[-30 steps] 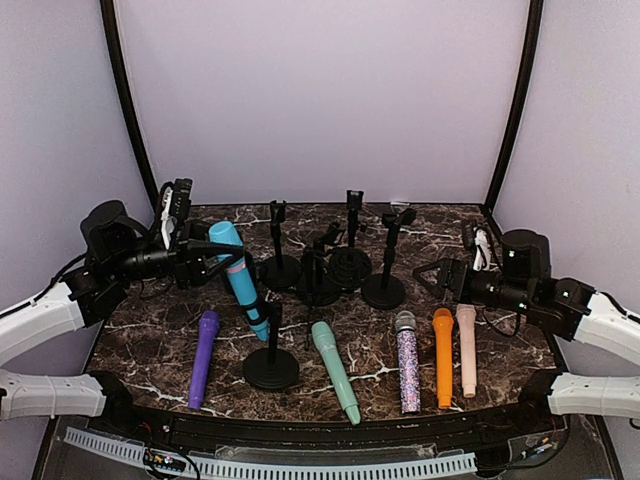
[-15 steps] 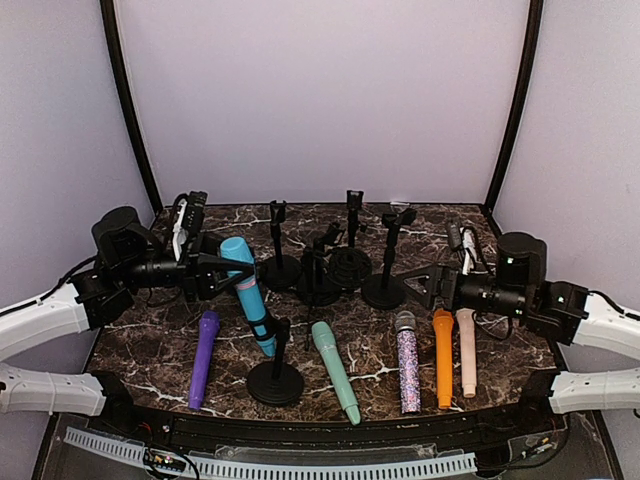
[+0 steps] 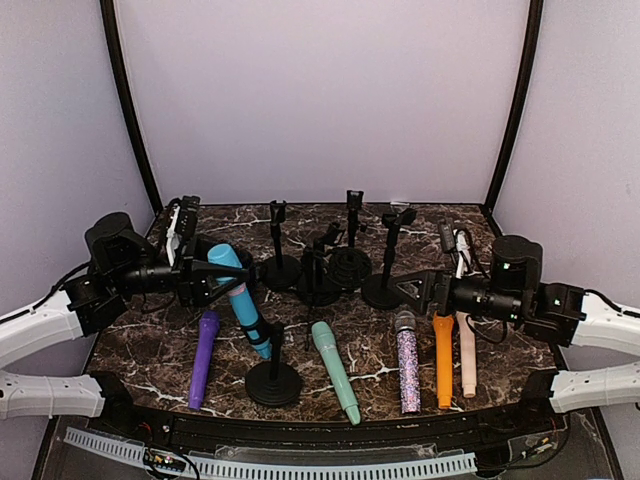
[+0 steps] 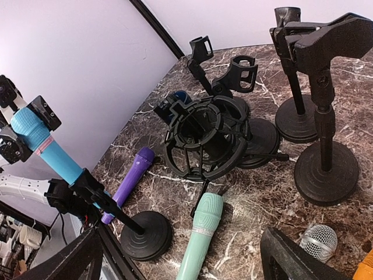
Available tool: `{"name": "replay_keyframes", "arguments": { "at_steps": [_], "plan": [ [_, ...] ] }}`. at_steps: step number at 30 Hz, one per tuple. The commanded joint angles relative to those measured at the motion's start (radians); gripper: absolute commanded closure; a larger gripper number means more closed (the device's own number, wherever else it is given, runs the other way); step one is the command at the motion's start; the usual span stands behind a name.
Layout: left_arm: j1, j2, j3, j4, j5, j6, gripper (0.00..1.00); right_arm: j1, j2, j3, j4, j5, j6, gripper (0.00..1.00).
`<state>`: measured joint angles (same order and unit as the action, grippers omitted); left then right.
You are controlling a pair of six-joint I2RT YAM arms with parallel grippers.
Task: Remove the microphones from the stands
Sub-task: Place the microphone stand with the microphone at the center of the board.
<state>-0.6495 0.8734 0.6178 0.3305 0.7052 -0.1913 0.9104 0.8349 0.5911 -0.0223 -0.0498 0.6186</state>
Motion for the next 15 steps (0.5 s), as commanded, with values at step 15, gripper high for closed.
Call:
{"name": "replay_keyframes", "arguments": {
  "at_steps": [15],
  "plan": [
    [-0.001,-0.112,0.018,-0.224,-0.191,-0.018,0.25,0.331,0.224,0.253,-0.01,0.356,-0.147,0.07]
  ]
}}
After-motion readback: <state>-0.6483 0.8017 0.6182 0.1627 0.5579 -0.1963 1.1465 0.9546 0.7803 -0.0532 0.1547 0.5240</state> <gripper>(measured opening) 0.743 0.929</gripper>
